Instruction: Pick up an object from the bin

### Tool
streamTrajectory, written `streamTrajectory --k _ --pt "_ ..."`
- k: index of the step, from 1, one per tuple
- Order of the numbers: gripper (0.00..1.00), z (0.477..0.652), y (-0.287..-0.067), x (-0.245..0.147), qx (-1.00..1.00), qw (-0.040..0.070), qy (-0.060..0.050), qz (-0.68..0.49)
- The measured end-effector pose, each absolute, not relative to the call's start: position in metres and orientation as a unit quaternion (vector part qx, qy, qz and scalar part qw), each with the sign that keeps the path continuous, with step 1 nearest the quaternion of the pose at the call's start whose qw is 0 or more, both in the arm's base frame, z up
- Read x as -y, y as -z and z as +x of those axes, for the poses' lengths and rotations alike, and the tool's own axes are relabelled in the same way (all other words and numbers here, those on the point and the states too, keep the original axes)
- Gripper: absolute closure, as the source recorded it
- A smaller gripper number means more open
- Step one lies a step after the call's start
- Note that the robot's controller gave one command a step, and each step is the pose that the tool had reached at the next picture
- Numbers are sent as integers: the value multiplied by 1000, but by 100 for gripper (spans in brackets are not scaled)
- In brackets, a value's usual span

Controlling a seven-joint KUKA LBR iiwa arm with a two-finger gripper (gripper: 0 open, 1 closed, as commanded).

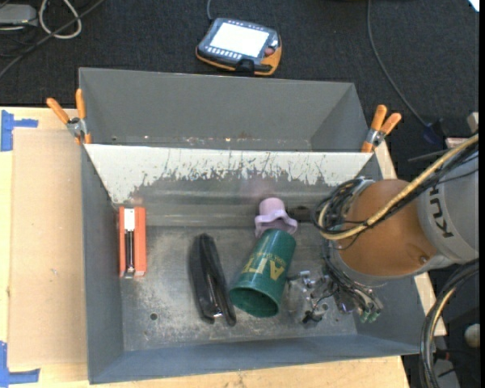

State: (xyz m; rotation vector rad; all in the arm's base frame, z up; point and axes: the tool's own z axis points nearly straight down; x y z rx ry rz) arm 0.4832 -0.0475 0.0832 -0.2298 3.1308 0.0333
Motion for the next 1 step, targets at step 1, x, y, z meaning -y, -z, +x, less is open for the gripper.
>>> streamTrajectory --k 1 --pt "100 560 -155 -7 -996 25 -7 -80"
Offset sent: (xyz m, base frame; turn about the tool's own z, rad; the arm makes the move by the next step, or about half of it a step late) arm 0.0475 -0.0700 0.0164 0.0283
